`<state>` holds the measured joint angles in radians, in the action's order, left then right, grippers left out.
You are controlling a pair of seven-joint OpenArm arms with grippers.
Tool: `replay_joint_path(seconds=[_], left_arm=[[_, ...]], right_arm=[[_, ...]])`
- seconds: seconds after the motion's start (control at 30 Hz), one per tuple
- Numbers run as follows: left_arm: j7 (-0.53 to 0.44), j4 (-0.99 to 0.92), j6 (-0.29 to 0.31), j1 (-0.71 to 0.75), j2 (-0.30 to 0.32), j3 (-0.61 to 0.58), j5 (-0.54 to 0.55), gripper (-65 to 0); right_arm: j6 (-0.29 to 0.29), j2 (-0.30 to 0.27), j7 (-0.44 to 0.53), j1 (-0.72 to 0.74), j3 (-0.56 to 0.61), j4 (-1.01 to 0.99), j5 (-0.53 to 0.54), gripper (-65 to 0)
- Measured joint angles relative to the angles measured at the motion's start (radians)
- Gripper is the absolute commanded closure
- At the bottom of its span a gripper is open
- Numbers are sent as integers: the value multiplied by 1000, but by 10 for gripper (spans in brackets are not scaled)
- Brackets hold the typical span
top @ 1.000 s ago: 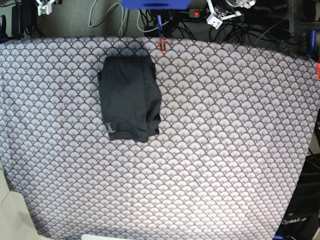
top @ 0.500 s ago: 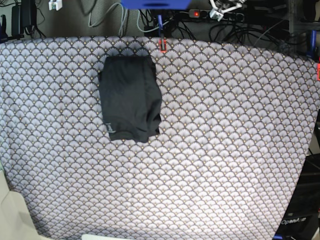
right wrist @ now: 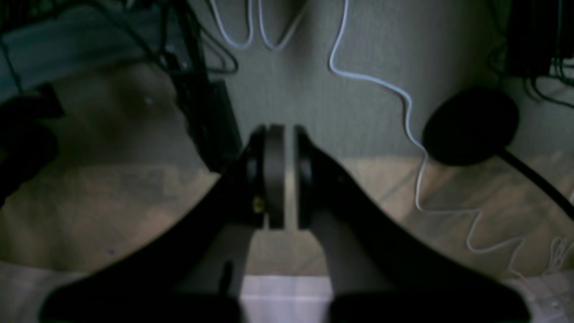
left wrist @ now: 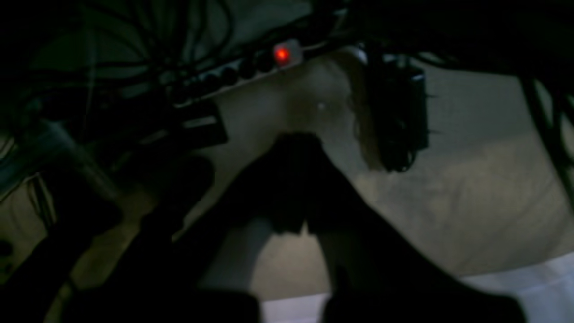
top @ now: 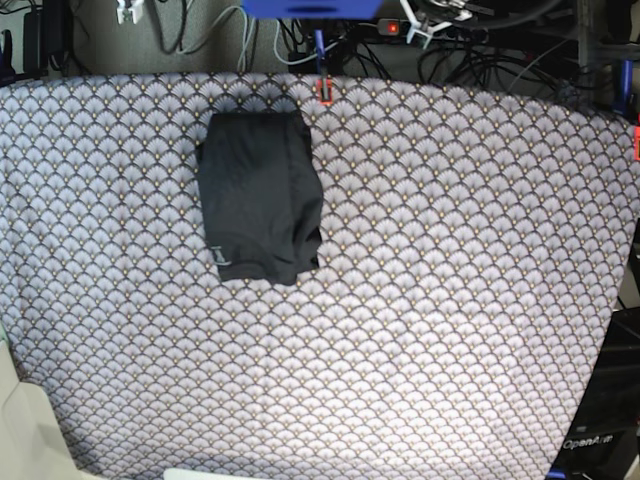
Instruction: Fold the T-shirt properly
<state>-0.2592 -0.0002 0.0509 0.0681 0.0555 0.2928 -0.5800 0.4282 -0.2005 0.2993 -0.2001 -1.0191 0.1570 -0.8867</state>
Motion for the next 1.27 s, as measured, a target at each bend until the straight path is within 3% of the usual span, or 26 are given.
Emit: replay_joint_path(seconds=[0.13,0.27,0.47,0.63,0.83,1.03,1.27], left_arm=[[0,0,-95,0,-15,5,1,0],[0,0,-212,4,-9,23,5,0],[1,0,-222,18,-8,211,7,0],[81,0,-224,14,-3,267,4,0],[84,0,-219,-11,-14,274,4,0],[84,0,-223,-7,-29,315,5,0],[83,0,-223,-10,-26,334,4,0]], right_arm=[[-90,4,13,14,0,-1,0,-26],[-161,14,13,16,72,1,-27,-27],[-376,71,64,6,195,-18,-57,-27],[-491,55,57,20,238,-91,-58,-27],[-613,55,63,50,238,-88,-60,-27],[-678,71,41,39,256,-92,-56,-25],[-680,113,117,30,255,-89,-56,-21]])
